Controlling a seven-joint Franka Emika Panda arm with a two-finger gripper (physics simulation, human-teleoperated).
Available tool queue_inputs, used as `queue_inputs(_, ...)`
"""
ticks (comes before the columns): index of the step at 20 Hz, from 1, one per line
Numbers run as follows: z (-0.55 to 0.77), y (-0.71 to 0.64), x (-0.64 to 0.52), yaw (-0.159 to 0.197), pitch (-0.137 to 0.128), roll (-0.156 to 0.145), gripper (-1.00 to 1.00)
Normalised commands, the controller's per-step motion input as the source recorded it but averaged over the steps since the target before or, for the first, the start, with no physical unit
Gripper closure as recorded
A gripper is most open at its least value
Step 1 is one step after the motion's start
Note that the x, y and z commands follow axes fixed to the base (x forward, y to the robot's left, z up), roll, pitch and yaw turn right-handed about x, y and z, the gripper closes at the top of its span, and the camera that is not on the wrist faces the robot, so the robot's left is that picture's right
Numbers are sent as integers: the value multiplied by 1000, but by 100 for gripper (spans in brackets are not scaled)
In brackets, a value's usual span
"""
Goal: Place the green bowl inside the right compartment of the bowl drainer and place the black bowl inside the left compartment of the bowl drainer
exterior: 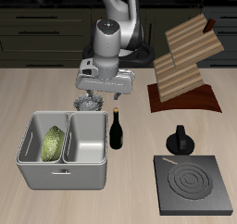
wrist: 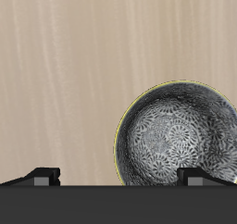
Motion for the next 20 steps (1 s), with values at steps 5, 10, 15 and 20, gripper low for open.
queue_inputs(5,-204,-24,-48,1,35,-8,-100)
queue_inputs(10,-239,24,-14,16,42,3,-100)
queue_inputs(15,-172,94,-59,6,14,40,100)
queue_inputs(20,20,-4,-63,-1,-3,19,100)
